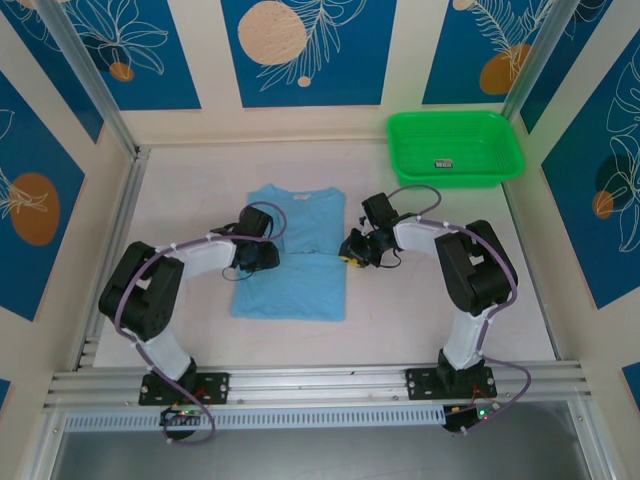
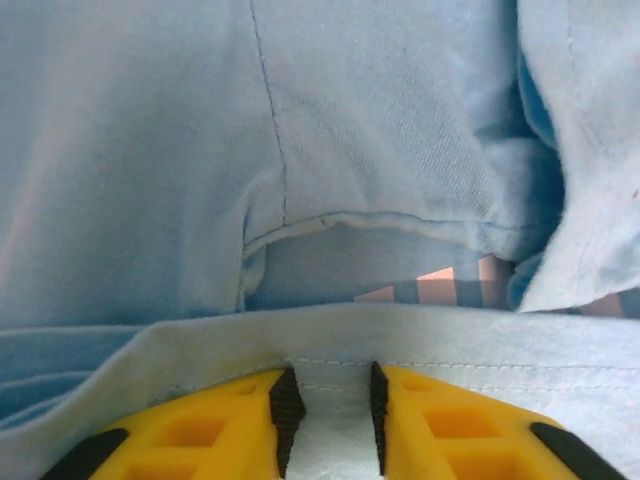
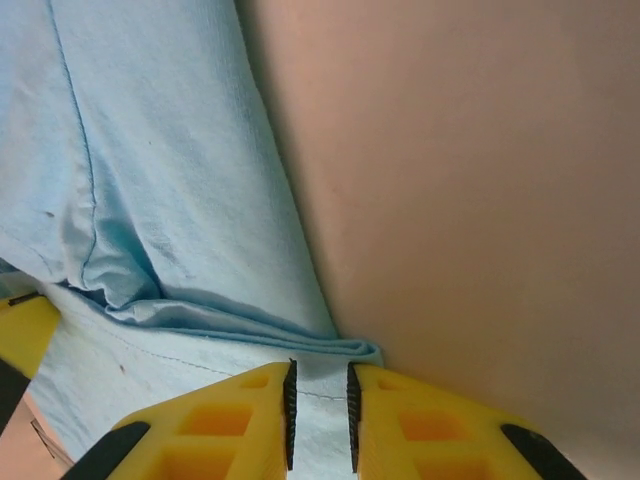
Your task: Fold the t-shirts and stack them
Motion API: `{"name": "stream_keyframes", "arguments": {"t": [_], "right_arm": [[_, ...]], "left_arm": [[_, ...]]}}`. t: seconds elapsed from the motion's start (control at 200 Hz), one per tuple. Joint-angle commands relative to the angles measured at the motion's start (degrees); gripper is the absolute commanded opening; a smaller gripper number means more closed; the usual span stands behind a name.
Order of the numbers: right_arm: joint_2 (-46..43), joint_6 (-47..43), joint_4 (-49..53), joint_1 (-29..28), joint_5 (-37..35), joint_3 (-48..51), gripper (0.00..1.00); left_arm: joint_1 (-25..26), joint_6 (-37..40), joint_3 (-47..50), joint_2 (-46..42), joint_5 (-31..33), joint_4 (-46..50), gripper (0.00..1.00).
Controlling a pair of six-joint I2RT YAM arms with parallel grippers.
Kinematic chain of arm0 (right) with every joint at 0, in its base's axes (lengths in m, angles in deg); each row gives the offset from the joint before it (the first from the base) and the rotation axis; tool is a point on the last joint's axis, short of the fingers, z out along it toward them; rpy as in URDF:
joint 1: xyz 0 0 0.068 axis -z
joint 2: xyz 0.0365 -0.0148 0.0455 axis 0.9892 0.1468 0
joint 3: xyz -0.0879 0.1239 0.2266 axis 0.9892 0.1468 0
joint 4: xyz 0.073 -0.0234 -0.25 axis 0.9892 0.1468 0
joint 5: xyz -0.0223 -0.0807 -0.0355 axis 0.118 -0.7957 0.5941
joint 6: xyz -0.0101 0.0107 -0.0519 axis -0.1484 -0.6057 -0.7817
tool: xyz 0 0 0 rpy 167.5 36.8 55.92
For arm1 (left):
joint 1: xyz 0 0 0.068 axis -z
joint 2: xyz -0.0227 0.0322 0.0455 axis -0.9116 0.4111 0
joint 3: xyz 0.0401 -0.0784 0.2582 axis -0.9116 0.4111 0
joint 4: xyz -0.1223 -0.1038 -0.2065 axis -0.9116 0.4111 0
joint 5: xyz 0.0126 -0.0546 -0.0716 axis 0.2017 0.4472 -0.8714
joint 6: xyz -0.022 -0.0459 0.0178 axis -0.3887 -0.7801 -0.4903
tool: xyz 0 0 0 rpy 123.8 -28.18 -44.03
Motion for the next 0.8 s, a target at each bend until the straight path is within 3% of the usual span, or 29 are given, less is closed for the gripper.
{"name": "stream_keyframes", "arguments": {"t": [0.0, 0.225, 0.325, 0.405, 0.5, 0.655, 0.795], "right_arm": [[0.86, 0.68, 1.52, 0.13, 1.25, -1.49, 0.25], [-6.87, 0.50, -2.08, -0.71, -0.18, 3.55, 0.32], [-13.44, 0.26, -3.52, -3.52, -1.41, 8.01, 0.43], [-17.92, 0.42, -3.74, -7.14, -2.59, 11.81, 0.49], [-21.44, 1.71, -3.86, -12.00, -4.02, 16.14, 0.55], [-24.68, 5.87, -4.28, -19.82, -6.37, 20.96, 0.54], [-25.26, 8.55, -4.82, -24.64, -8.23, 21.12, 0.51]], "left_arm": [[-1.48, -1.19, 3.64, 0.81, -0.79, 1.26, 0.40], [-1.52, -0.90, 2.51, -8.31, -4.04, 5.80, 0.66], [-1.50, 0.22, 2.63, -15.46, -2.04, 10.65, 0.80], [-1.43, 0.52, 3.97, -21.62, 0.61, 15.35, 0.82], [-1.41, -0.21, 8.08, -29.01, 1.91, 19.02, 0.81], [-1.28, -1.05, 16.06, -37.72, -0.30, 22.44, 0.60], [-0.71, -2.64, 21.44, -42.30, -4.25, 19.39, 0.55]]}}
